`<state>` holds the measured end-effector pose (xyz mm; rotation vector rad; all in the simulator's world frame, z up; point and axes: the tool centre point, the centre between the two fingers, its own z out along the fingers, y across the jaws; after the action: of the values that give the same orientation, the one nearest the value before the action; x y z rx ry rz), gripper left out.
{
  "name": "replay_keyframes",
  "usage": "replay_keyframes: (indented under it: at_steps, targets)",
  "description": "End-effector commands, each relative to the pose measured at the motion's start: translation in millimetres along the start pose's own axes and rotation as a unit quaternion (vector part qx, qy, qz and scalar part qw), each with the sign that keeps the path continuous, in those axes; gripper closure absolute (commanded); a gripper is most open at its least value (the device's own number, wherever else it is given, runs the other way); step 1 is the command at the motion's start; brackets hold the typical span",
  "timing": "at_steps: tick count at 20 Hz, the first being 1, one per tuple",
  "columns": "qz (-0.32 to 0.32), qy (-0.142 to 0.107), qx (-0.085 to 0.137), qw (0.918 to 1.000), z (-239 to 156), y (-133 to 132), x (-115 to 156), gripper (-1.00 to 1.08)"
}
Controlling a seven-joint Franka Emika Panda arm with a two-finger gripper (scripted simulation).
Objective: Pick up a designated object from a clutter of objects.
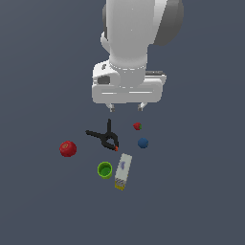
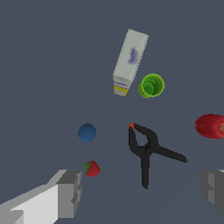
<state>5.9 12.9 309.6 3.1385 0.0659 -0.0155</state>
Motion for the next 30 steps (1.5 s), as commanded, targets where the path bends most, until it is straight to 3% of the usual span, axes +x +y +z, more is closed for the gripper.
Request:
replay_keyframes:
  at_steps: [1, 9, 17, 30]
  targets:
    - [0.000, 0.000, 0.000, 1.0000, 0, 0, 0, -0.92]
    - [-0.009, -0.004, 0.012, 0.9999, -4, -27, 1, -0.92]
    - [-0.015, -0.004, 0.011, 0.9998, 4, -29, 0, -0.92]
    - [-0.071, -0.001, 0.002, 0.9975, 80, -45, -19, -0.92]
